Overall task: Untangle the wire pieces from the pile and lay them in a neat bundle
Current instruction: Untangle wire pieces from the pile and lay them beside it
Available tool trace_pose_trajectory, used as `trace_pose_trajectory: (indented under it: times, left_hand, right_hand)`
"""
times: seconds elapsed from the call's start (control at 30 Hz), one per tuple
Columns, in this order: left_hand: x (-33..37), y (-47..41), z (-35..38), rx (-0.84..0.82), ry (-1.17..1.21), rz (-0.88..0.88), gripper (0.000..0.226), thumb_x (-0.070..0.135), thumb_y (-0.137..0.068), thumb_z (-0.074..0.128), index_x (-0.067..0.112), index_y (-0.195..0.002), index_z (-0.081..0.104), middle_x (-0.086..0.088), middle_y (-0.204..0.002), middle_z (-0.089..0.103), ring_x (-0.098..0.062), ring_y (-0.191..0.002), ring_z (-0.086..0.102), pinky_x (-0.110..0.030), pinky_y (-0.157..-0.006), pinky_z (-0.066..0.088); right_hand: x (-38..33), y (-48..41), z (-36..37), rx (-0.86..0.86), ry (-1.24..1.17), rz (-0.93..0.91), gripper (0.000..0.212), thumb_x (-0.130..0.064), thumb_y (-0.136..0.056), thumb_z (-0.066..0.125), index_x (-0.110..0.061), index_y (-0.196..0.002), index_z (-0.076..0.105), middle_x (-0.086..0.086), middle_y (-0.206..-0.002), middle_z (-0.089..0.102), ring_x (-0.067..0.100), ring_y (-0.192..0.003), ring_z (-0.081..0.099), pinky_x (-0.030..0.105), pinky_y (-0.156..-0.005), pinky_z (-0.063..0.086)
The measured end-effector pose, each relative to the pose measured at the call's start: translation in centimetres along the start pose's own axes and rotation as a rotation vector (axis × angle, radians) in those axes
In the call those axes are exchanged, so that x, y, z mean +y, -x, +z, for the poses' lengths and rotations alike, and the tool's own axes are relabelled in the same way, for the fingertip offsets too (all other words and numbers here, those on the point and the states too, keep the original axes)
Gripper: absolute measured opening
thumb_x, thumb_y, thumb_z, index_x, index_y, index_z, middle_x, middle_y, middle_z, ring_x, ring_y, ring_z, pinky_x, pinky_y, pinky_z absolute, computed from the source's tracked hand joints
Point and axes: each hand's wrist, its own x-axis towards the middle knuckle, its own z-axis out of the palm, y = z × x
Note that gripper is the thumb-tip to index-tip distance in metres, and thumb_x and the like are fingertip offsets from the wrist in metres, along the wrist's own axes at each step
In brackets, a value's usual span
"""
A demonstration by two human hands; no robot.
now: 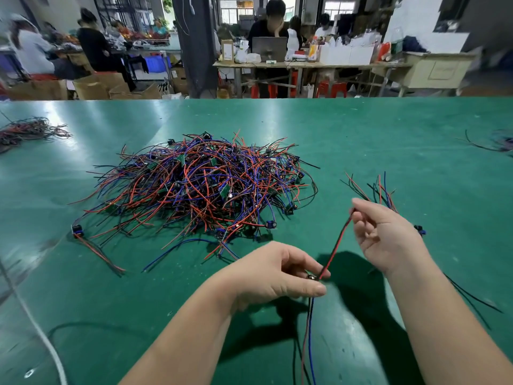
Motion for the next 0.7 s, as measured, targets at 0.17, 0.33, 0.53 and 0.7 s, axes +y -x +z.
trace_pose_trajectory:
  times: [0.17,0.33,0.53,0.7]
  left_hand:
    - [0.5,0.5,-0.4,-0.062,0.197,0.155,0.030,-0.003,-0.080,0.068,0.027,-0.076,0.071,-0.015,-0.089,0.056,-0.009,-0.071,0.058,-0.017,-0.069,0.050]
    - [1.0,-0.3,-0.2,0.140,0.815,0.299,0.035,0.006,-0.063,0.081,0.012,-0.083,0.052,-0.005,-0.072,0.067,-0.015,-0.067,0.070,-0.022,-0.062,0.056]
    - [0.1,-1.5,1.0,0.639,0.335,0.445,0.033,0.018,-0.058,0.083,0.015,-0.074,0.055,0.005,-0.067,0.063,-0.008,-0.062,0.057,-0.019,-0.065,0.048]
    - [0.0,-1.2,1.5,0.483,0.204,0.433,0.031,-0.011,-0.075,0.071,0.018,-0.085,0.072,0.004,-0.080,0.075,-0.004,-0.073,0.067,-0.016,-0.072,0.052]
  right_hand:
    - [-0.9,-1.3,-1.3,-0.013,-0.219,-0.130,0.012,-0.009,-0.094,0.054,-0.014,-0.092,0.064,0.005,-0.078,0.067,0.013,-0.066,0.069,0.017,-0.054,0.050]
    - [0.8,0.6,-0.8,-0.526,0.428,0.002,0.030,-0.003,-0.067,0.071,-0.012,-0.095,0.072,0.011,-0.080,0.065,0.014,-0.061,0.063,0.016,-0.052,0.046]
    - [2.5,2.1,1.1,-0.611,0.174,0.036,0.047,-0.027,-0.038,0.095,-0.012,-0.078,0.078,0.008,-0.068,0.069,0.010,-0.058,0.063,0.015,-0.058,0.052]
    - [1.6,1.9,1.1,-0.461,0.140,0.010,0.013,-0.010,-0.067,0.062,-0.005,-0.079,0.065,0.003,-0.059,0.064,0.006,-0.049,0.059,0.012,-0.046,0.048]
